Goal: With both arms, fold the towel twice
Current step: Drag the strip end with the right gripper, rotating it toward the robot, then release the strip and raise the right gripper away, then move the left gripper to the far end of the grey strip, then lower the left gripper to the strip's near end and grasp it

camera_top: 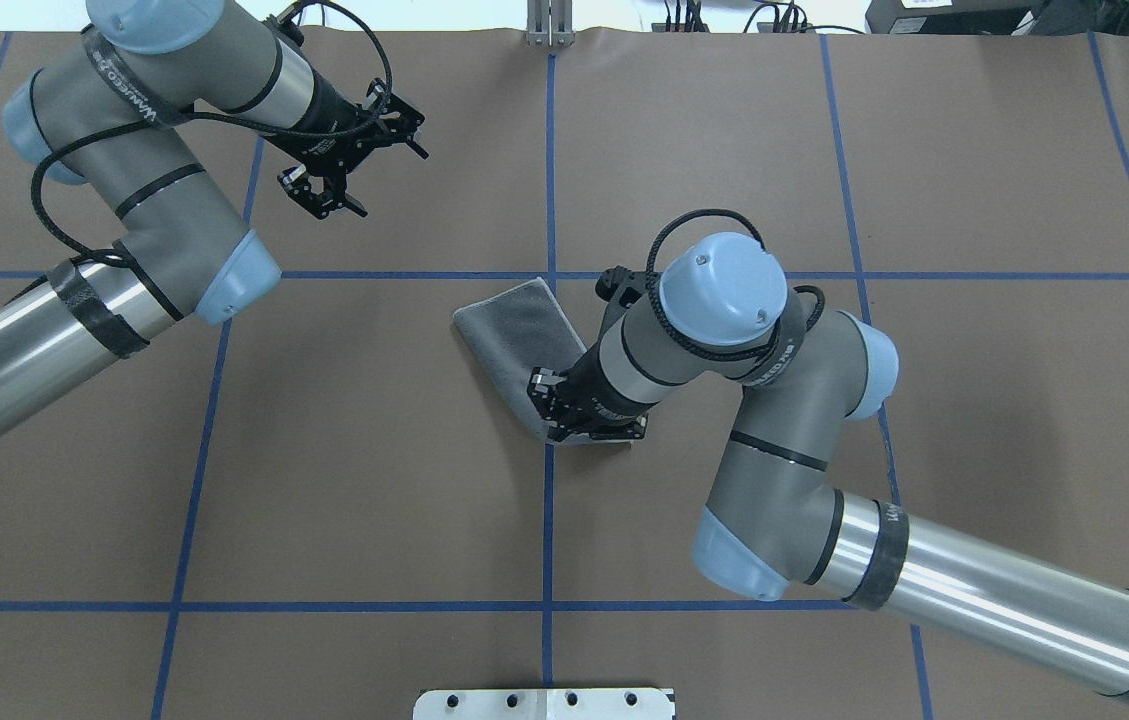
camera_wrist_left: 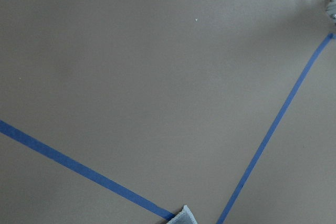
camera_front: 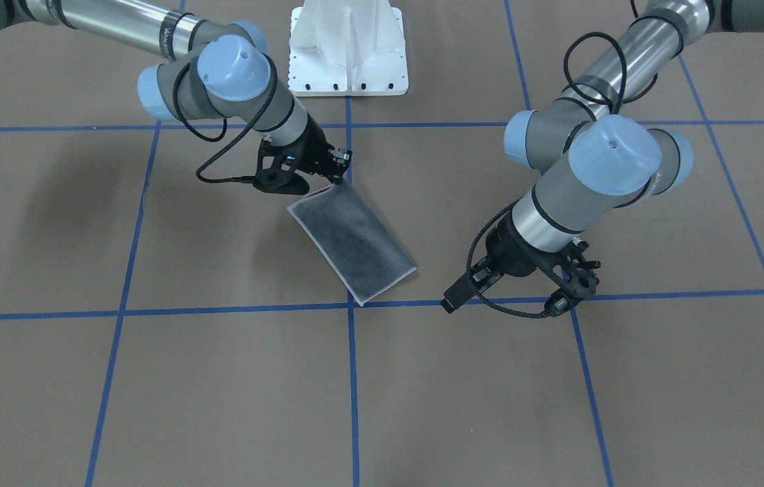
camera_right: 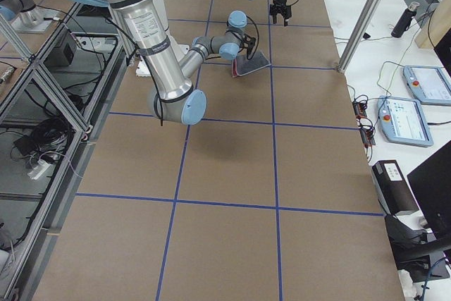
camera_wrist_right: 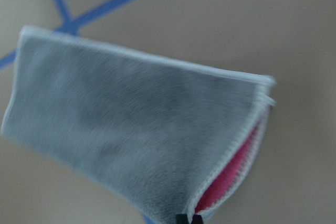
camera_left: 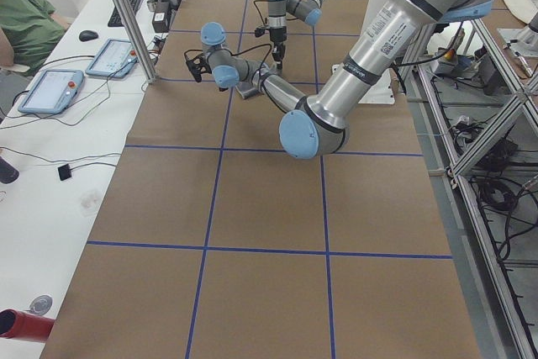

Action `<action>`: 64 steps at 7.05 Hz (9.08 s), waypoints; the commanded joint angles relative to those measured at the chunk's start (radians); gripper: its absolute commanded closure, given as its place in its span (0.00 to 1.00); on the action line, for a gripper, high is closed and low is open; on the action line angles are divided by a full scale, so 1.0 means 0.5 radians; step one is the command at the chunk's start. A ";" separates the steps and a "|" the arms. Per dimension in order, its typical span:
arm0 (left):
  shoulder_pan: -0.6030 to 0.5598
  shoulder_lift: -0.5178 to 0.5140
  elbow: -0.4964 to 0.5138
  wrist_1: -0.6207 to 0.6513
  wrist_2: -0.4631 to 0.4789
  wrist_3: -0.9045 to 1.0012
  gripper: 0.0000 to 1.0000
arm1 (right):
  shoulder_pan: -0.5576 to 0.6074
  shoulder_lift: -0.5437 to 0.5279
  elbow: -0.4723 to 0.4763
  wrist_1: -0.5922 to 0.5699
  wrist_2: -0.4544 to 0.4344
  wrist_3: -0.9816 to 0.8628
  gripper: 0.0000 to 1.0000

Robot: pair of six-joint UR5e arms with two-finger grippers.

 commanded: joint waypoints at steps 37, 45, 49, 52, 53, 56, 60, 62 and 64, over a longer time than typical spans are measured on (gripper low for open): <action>0.616 0.144 -0.117 -0.024 0.598 -0.261 0.00 | 0.712 -0.324 -0.052 0.112 0.322 -0.751 0.00; 0.848 0.610 -0.749 -0.015 0.854 -0.273 0.00 | 0.730 -0.337 -0.043 0.121 0.325 -0.757 0.00; 0.981 0.607 -0.752 0.043 0.890 -0.294 0.09 | 0.734 -0.364 -0.037 0.127 0.347 -0.757 0.00; 1.027 0.607 -0.749 0.044 0.886 -0.298 0.21 | 0.737 -0.364 -0.040 0.127 0.359 -0.757 0.00; 1.039 0.607 -0.749 0.044 0.886 -0.298 0.23 | 0.737 -0.364 -0.040 0.127 0.356 -0.757 0.00; 1.042 0.601 -0.749 0.047 0.883 -0.298 0.37 | 0.737 -0.361 -0.040 0.127 0.353 -0.757 0.00; 1.042 0.592 -0.752 0.044 0.880 -0.298 0.82 | 0.740 -0.364 -0.043 0.124 0.353 -0.757 0.00; 1.042 0.583 -0.834 0.144 0.862 -0.301 1.00 | 0.740 -0.364 -0.046 0.124 0.353 -0.757 0.00; 1.042 0.464 -0.893 0.328 0.822 -0.425 1.00 | 0.740 -0.364 -0.049 0.124 0.353 -0.757 0.00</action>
